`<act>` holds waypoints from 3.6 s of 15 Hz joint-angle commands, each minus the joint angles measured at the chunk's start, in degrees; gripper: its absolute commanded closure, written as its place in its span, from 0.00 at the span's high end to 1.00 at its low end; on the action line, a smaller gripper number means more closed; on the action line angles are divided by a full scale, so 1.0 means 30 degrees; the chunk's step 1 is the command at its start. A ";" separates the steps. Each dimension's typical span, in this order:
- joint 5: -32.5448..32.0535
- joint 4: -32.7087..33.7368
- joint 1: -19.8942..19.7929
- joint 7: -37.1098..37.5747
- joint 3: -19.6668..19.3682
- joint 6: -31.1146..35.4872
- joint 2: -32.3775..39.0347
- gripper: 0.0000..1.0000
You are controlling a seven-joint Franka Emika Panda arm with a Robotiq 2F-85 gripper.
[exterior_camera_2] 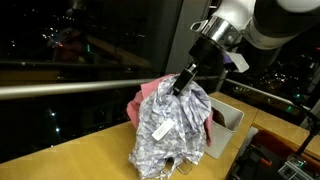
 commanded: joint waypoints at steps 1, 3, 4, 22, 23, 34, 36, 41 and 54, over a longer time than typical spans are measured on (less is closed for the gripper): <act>-0.0222 -0.0287 -0.0046 0.0085 0.0040 0.0485 -0.0219 0.51; -0.0131 -0.0414 -0.0112 0.0038 0.0028 0.0481 -0.0377 0.65; -0.0075 -0.0474 -0.0185 -0.0026 -0.0004 0.0469 -0.0464 0.72; -0.3545 -0.3275 -0.4022 -0.1793 -0.4208 0.3335 0.1063 1.00; -0.3873 -0.3477 -0.4070 -0.1780 -0.4363 0.3403 0.1182 1.00; -0.5191 -0.4380 -0.4030 -0.0968 -0.4886 0.4295 0.2656 1.00; -0.5170 -0.4380 -0.4065 -0.0942 -0.4860 0.4474 0.3052 1.00; -0.4753 -0.4426 -0.4361 -0.1049 -0.4604 0.4540 0.3469 0.62; -0.1000 -0.7051 -0.6719 -0.2769 -0.3322 0.3447 -0.1747 0.05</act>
